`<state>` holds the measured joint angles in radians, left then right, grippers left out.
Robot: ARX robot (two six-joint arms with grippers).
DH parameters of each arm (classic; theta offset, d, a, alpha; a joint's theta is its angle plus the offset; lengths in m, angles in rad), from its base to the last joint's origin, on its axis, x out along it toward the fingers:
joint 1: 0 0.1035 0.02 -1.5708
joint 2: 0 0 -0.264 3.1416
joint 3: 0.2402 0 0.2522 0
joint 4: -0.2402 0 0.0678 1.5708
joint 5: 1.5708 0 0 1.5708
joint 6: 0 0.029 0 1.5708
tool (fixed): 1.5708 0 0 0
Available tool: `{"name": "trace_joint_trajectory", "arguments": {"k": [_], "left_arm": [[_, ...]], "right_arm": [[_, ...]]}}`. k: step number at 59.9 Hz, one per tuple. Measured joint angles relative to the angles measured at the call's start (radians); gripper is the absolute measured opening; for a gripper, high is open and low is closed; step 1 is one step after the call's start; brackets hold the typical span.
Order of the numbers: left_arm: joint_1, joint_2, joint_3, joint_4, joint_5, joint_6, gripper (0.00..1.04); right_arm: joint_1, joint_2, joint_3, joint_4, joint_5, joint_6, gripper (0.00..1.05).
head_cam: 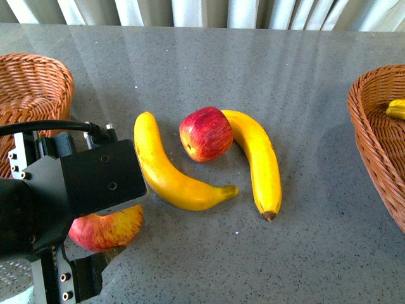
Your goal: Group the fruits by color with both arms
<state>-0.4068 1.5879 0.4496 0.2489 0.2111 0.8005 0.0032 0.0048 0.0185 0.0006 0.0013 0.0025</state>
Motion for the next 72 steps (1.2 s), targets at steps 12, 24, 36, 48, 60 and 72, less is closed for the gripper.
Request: {"name": "trace_joint_trajectory", "arguments": {"k": [12,24,36,48,60,72], "left_arm": [[0.089,-0.165,0.025,-0.018,-0.003,-0.074,0.74],[0.306,-0.131,0.156,0.010,-0.117,-0.153,0.74],[0.486,-0.027,0.204,0.060,-0.199,-0.215,0.74],[0.510,0.042,0.155,0.117,-0.200,-0.220,0.93],[0.446,0.022,0.152,0.105,-0.173,-0.241,0.96],[0.225,-0.010,0.237,0.039,-0.113,-0.274,0.96]], "right_arm": [[0.000,0.000,0.000,0.000,0.000,0.000,0.96],[0.000,0.000,0.000,0.000,0.000,0.000,0.96],[0.000,0.000,0.000,0.000,0.000,0.000,0.96],[0.000,0.000,0.000,0.000,-0.001,0.000,0.96],[0.000,0.000,0.000,0.000,0.000,0.000,0.96],[0.000,0.000,0.000,0.000,0.000,0.000,0.96]]}}
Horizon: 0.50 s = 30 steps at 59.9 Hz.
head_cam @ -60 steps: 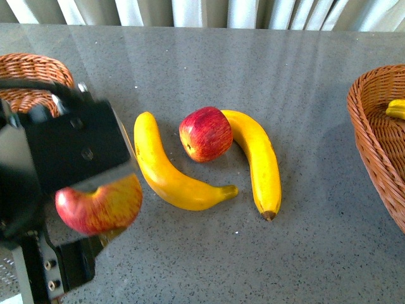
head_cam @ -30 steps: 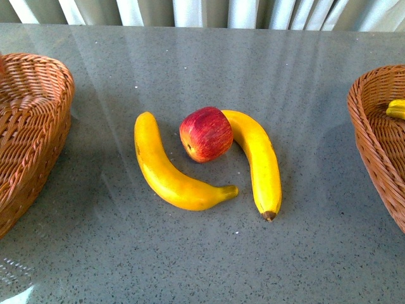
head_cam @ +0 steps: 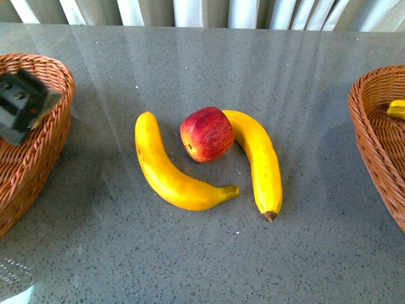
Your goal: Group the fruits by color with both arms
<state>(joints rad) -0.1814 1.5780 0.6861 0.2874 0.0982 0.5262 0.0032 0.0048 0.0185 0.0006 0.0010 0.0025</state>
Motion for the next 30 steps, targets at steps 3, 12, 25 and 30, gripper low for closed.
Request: {"name": "trace_joint_trajectory", "arguments": {"k": [3,12,25,30], "left_arm": [[-0.076,0.006,0.033,0.000,0.014,0.000,0.96],[-0.208,0.083,0.119,-0.032,0.050,-0.017,0.96],[-0.280,0.205,0.175,-0.055,0.056,-0.026,0.96],[-0.286,0.232,0.189,-0.055,0.056,-0.027,0.96]], "right_arm": [[0.000,0.000,0.000,0.000,0.000,0.000,0.96],[0.000,0.000,0.000,0.000,0.000,0.000,0.96],[0.000,0.000,0.000,0.000,0.000,0.000,0.96],[0.000,0.000,0.000,0.000,0.000,0.000,0.96]]}}
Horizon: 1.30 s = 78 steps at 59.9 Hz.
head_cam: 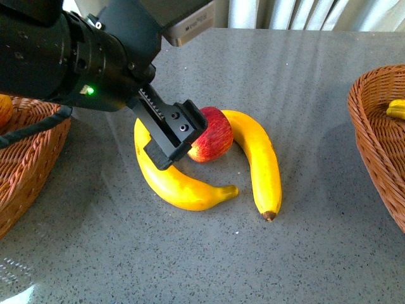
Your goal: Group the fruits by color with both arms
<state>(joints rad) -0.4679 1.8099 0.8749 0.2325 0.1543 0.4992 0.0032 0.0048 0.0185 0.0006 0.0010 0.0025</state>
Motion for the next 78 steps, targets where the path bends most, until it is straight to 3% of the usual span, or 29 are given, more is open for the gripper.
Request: {"name": "trace_joint_trajectory", "arguments": {"k": [45,78], "left_arm": [[-0.053,0.129,0.100,-0.038,0.040,-0.064,0.96],[-0.062,0.235,0.183,-0.045,0.018,-0.078,0.96]], "right_arm": [[0.000,0.000,0.000,0.000,0.000,0.000,0.96],[0.000,0.000,0.000,0.000,0.000,0.000,0.96]]}}
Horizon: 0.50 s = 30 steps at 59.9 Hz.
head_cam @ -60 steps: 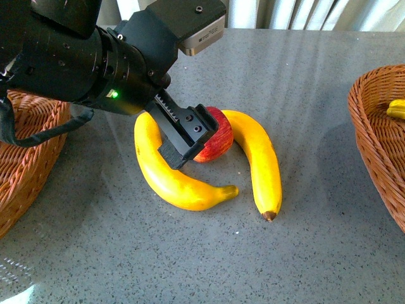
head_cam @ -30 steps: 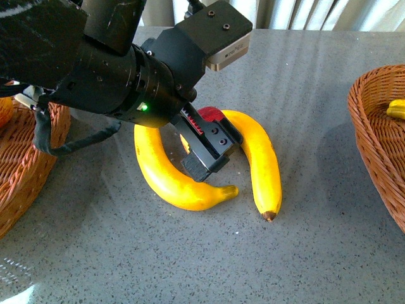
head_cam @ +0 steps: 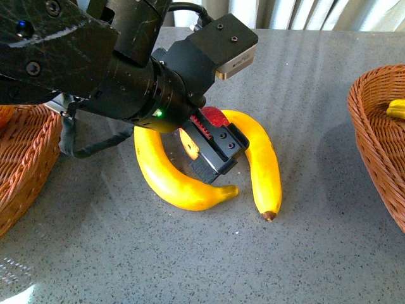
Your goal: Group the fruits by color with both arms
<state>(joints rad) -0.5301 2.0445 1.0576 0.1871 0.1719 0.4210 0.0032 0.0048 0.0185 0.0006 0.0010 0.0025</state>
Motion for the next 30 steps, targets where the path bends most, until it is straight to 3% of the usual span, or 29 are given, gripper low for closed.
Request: {"name": "trace_joint_trajectory", "arguments": {"k": [23,30], "left_arm": [[-0.002,0.055,0.016,-0.004,-0.024,0.000,0.95],[-0.006,0.055,0.016,-0.001,-0.031,0.000,0.79]], "right_arm": [[0.000,0.000,0.000,0.000,0.000,0.000,0.96],[0.000,0.000,0.000,0.000,0.000,0.000,0.96]]}}
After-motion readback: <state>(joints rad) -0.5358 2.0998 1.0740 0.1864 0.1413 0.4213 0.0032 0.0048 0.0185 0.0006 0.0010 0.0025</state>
